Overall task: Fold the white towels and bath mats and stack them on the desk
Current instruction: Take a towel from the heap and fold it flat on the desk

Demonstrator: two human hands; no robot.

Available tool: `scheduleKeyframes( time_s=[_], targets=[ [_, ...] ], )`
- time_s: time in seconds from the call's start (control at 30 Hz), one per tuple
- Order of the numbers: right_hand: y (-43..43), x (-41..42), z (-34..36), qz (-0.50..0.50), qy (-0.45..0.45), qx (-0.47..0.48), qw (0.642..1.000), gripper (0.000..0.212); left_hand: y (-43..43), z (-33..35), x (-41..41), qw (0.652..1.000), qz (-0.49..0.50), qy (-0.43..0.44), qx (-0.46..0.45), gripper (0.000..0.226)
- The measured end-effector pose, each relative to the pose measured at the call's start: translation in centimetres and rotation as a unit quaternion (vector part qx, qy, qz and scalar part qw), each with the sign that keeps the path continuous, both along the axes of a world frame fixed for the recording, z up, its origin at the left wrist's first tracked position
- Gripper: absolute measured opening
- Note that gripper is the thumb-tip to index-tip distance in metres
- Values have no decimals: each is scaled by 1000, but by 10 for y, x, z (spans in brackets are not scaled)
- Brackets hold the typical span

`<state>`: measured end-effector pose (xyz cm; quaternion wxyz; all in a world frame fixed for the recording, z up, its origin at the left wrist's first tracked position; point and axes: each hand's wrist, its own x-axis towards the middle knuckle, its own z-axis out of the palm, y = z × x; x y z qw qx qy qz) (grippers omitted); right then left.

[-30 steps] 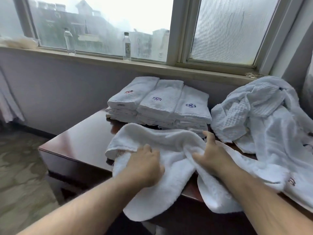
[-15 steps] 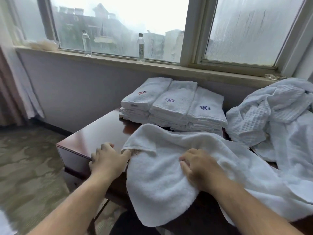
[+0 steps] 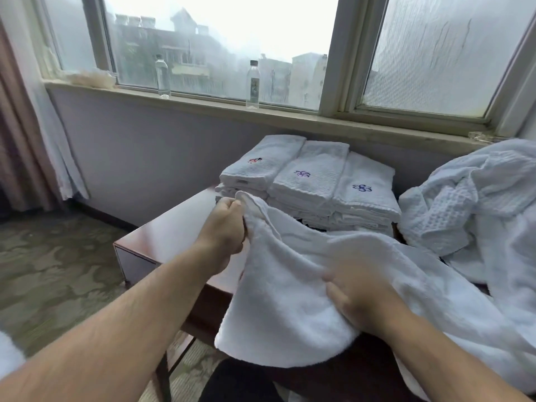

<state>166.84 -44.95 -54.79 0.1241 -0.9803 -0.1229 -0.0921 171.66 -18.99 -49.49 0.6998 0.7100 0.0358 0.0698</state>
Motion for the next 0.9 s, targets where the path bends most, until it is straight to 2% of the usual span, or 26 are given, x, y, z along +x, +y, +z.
scheduleKeyframes(
  time_s=[0.13, 0.23, 0.27, 0.37, 0.43, 0.5, 0.53, 0.63, 0.7, 0.8, 0.9],
  targets=[
    [2, 2, 3, 13, 10, 4, 1000, 24, 31, 22, 22, 995, 48, 4, 82, 17],
    [6, 5, 4, 22, 13, 8, 1000, 25, 43, 30, 39, 994, 64, 52, 67, 24],
    [7, 7, 5, 24, 14, 8, 1000, 26, 45, 30, 42, 991, 82, 61, 92, 20],
    [13, 11, 8, 26, 24, 11, 999, 27, 40, 24, 36, 947, 163, 20, 275, 22],
    [15, 11, 10, 10, 6, 19, 1000, 26, 24, 13, 18, 895, 178, -79, 402, 28],
    [10, 7, 16, -35, -84, 45, 995, 21, -5, -4, -2, 854, 101, -181, 478, 24],
    [3, 5, 21, -65, -128, 70, 987, 20, -22, -13, -12, 848, 32, -202, 489, 21],
    [-25, -16, 31, -128, -190, 111, 967, 18, -77, -41, -37, 820, -155, -178, 521, 27],
    [-41, -37, 30, -134, -204, 79, 966, 20, -108, -53, -43, 789, -198, -164, 558, 38],
    [-63, -65, 14, -144, -126, 30, 981, 26, -139, -63, -45, 778, -214, -159, 569, 59],
    [-88, -83, -3, -176, -17, -18, 984, 66, -153, -71, -41, 778, -243, -150, 560, 76]
  ],
)
